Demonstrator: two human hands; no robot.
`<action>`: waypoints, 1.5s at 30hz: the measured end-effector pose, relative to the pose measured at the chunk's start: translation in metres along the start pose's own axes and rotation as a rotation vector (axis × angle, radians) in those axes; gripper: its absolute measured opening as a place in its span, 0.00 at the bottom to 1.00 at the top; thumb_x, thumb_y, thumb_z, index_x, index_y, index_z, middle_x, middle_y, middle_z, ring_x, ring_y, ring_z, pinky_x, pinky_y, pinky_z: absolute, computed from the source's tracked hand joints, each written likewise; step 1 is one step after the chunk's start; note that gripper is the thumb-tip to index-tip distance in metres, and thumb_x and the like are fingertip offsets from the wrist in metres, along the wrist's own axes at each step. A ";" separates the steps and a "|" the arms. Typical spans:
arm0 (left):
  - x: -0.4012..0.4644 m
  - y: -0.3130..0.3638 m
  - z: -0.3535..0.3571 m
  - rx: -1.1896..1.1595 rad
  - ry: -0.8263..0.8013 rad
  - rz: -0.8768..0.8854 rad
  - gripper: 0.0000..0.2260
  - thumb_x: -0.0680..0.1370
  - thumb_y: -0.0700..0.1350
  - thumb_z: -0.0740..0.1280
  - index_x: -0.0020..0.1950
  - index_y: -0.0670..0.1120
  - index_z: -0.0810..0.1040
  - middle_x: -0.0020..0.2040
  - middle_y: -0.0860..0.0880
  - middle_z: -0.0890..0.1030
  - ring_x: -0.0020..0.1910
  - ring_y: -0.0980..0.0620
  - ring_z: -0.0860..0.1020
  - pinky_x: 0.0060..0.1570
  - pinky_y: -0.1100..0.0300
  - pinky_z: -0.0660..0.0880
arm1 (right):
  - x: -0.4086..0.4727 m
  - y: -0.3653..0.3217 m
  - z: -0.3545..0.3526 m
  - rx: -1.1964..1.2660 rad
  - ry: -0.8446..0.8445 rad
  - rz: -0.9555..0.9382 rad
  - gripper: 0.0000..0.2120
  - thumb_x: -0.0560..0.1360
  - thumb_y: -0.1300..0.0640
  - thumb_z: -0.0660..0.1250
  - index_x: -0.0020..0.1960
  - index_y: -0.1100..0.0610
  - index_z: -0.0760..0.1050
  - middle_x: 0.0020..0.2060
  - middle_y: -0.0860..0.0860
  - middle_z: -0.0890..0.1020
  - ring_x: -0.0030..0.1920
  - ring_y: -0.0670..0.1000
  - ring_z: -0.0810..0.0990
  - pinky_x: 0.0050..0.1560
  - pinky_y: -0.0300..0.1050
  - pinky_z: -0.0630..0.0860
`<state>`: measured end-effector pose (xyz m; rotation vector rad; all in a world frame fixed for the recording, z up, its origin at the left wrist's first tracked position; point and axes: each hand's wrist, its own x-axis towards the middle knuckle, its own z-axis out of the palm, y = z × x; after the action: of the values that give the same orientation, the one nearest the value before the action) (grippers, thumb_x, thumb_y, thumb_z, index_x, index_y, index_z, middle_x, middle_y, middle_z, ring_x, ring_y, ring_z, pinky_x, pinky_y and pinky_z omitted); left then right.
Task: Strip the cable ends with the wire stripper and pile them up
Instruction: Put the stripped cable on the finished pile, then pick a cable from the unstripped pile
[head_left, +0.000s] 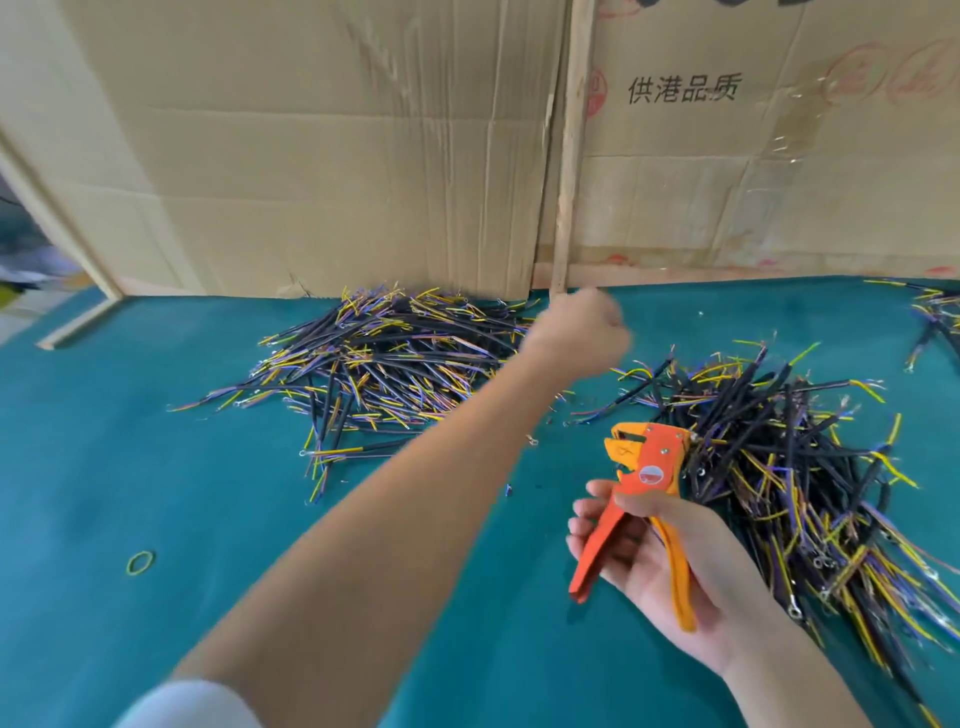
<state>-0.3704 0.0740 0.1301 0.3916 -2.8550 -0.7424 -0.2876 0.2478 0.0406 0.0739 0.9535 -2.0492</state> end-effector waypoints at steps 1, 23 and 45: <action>0.001 -0.027 -0.006 0.102 0.019 -0.060 0.12 0.76 0.43 0.64 0.56 0.43 0.82 0.52 0.40 0.83 0.54 0.38 0.80 0.49 0.55 0.76 | 0.000 -0.001 0.001 0.021 0.006 -0.003 0.24 0.62 0.65 0.72 0.58 0.70 0.78 0.45 0.67 0.82 0.41 0.64 0.84 0.44 0.57 0.84; -0.031 -0.097 -0.061 -0.277 0.391 -0.036 0.02 0.76 0.43 0.75 0.43 0.47 0.86 0.30 0.50 0.83 0.28 0.53 0.79 0.34 0.63 0.77 | 0.002 -0.001 0.000 0.058 0.049 -0.005 0.21 0.67 0.64 0.70 0.59 0.69 0.78 0.46 0.66 0.83 0.44 0.63 0.85 0.46 0.57 0.84; -0.110 -0.060 0.066 -0.981 0.464 -0.241 0.06 0.80 0.41 0.70 0.49 0.50 0.74 0.35 0.48 0.79 0.32 0.51 0.79 0.29 0.59 0.75 | -0.005 0.000 -0.008 -0.314 -0.309 0.083 0.25 0.66 0.58 0.81 0.59 0.68 0.80 0.57 0.70 0.81 0.40 0.62 0.81 0.47 0.59 0.80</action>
<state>-0.2680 0.0852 0.0328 0.6248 -1.7483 -1.6795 -0.2867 0.2562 0.0369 -0.3548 1.0415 -1.7489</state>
